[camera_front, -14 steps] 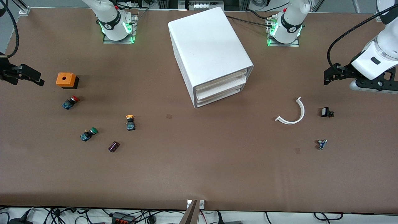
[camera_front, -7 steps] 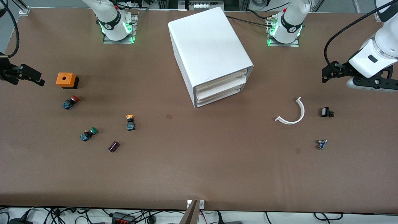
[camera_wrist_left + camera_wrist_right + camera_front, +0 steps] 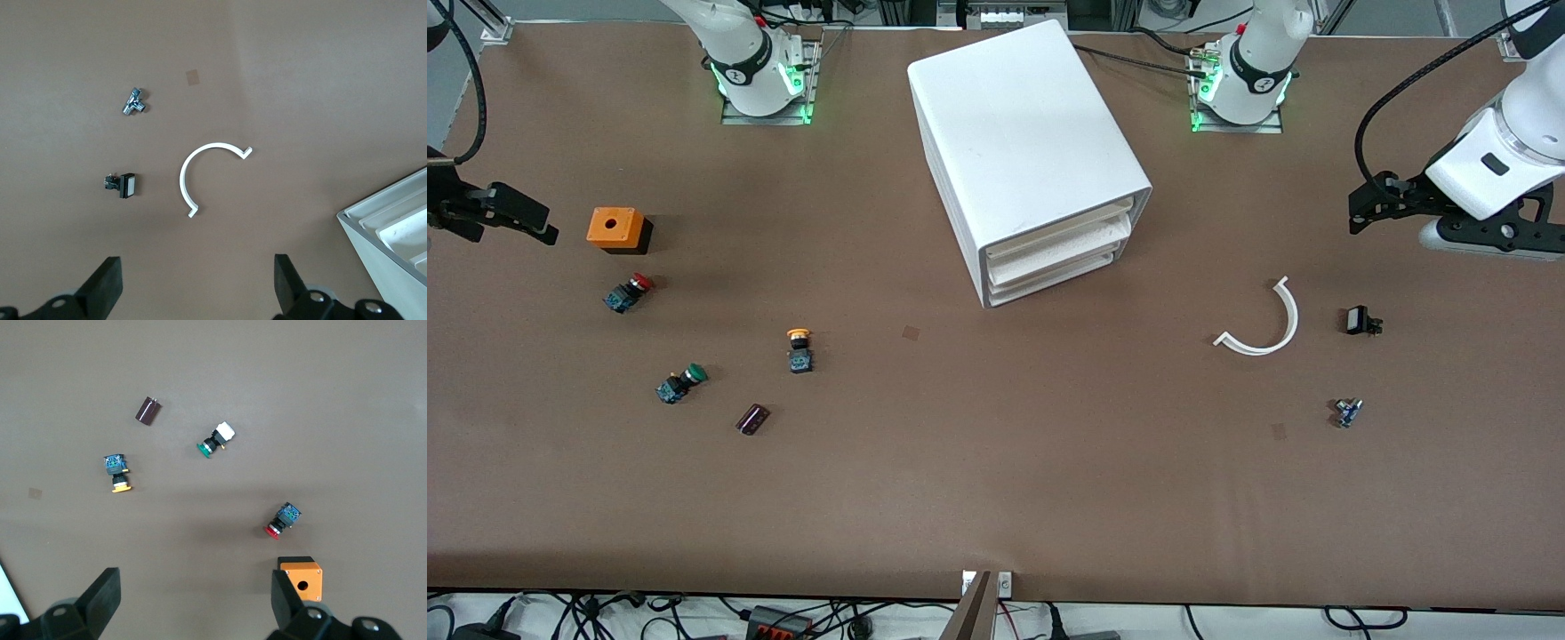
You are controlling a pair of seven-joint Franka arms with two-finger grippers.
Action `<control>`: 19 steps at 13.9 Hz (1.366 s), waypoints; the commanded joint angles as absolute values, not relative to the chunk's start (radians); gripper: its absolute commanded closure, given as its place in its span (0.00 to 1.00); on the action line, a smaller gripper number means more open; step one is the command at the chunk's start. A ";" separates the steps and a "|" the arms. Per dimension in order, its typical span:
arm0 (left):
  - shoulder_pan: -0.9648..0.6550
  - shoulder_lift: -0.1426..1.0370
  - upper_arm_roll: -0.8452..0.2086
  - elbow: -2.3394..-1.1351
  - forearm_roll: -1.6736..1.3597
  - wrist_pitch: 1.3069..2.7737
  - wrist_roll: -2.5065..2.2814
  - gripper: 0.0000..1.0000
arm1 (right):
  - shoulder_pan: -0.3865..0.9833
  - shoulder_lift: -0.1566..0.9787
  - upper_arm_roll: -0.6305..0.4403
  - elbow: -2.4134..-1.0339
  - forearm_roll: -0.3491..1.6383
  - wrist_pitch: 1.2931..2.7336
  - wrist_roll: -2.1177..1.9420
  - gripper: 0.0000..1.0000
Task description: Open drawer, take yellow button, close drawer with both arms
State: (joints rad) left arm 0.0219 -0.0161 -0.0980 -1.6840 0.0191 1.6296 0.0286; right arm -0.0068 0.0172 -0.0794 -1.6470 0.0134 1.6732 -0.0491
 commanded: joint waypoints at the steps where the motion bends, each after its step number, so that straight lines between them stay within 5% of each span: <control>1: 0.026 -0.015 -0.100 -1.667 0.009 1.611 0.054 0.00 | -0.003 -0.006 -0.075 -1.666 -0.002 1.663 -0.054 0.00; 19: 0.025 -0.014 -0.100 -1.660 0.009 1.609 0.055 0.00 | 0.002 -0.054 -0.075 -1.733 -0.003 1.689 -0.046 0.00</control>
